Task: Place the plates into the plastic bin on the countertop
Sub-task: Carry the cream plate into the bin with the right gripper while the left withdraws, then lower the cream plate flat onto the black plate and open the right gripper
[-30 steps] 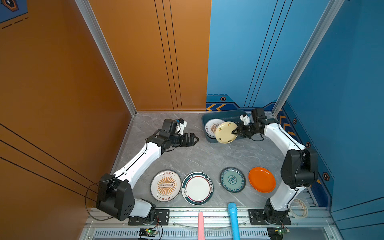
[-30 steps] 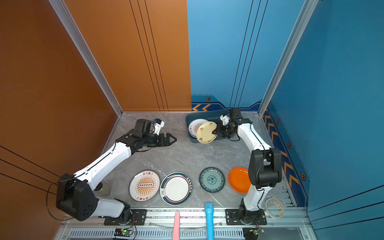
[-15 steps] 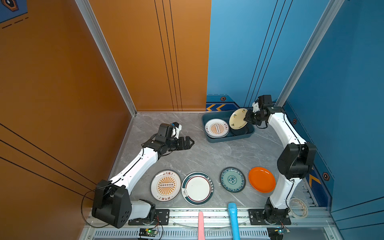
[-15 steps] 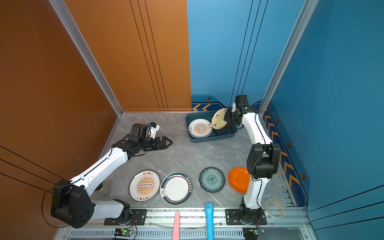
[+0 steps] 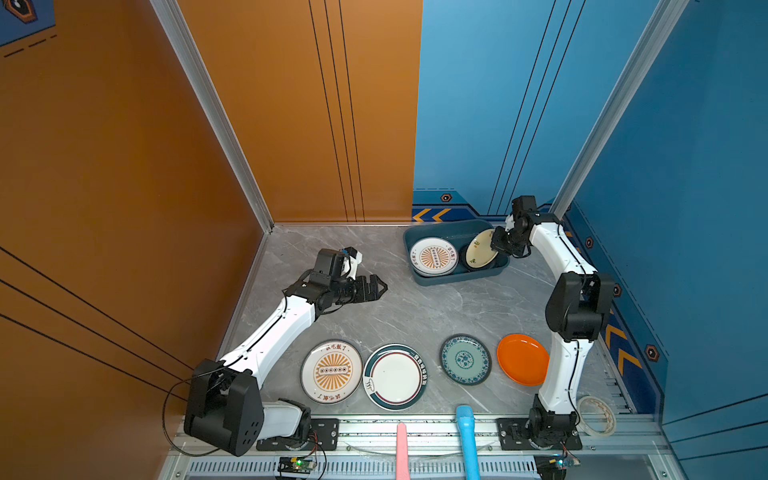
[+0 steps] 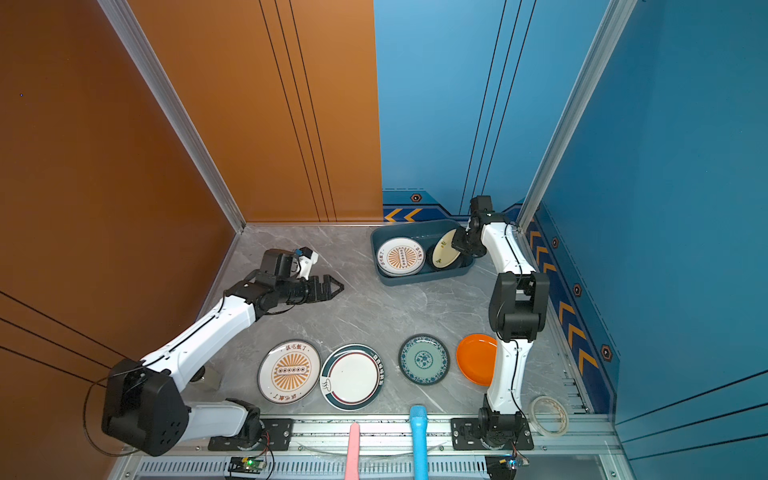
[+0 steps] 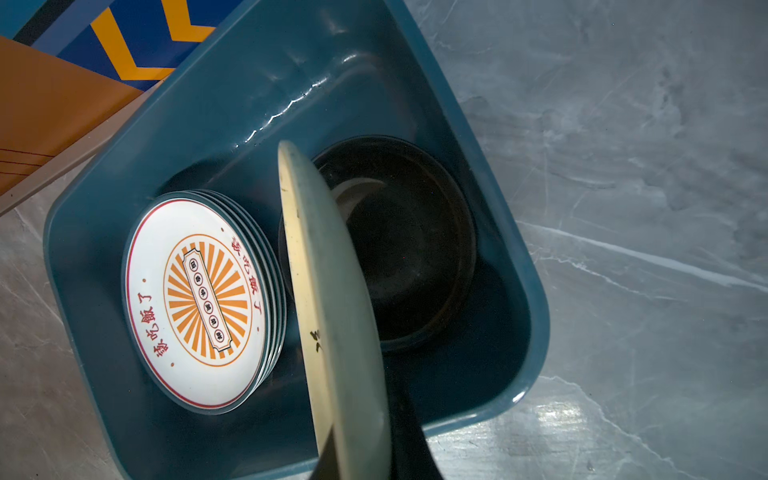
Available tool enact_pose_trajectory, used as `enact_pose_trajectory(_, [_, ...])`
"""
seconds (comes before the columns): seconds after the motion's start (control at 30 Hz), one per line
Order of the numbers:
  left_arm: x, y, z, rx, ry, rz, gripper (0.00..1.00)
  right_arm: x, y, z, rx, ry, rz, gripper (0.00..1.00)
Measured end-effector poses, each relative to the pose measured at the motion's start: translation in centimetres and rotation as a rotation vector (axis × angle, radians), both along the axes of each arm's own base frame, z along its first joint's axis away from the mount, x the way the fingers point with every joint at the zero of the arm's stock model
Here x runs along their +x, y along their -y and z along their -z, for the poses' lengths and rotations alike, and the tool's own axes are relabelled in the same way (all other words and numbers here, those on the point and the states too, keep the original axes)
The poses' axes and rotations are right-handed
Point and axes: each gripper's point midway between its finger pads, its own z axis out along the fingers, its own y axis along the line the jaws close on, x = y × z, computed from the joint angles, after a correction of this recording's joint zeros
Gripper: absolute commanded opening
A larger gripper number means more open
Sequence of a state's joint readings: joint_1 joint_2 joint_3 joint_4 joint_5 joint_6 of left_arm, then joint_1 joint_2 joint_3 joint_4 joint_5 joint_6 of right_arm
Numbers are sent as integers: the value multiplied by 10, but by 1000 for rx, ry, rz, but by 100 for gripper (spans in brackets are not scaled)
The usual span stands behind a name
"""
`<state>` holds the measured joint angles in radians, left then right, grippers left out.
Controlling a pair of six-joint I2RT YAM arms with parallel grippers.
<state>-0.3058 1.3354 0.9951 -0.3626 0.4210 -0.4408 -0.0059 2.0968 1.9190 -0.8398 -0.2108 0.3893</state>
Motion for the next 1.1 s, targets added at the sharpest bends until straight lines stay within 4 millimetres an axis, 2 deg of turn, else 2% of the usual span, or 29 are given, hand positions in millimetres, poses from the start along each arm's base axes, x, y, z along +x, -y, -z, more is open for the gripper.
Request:
enact_pose_trajectory(0.33, [0, 3, 7, -5, -27, 13, 98, -2, 0, 14, -14, -32, -15, 1])
enact_pose_trajectory(0.67, [-1, 4, 7, -13, -29, 21, 98, -1, 0, 20, -13, -43, -16, 12])
enact_pose_trajectory(0.8, [-1, 5, 5, -14, -33, 23, 98, 1, 1, 32, -14, -66, -16, 18])
enact_pose_trajectory(0.93, [4, 7, -5, -23, -12, 25, 98, -3, 1, 50, -16, -114, -21, 24])
enact_pose_trajectory(1.1, [4, 7, -5, -22, -15, 25, 98, -8, 1, 56, -20, -146, -22, 33])
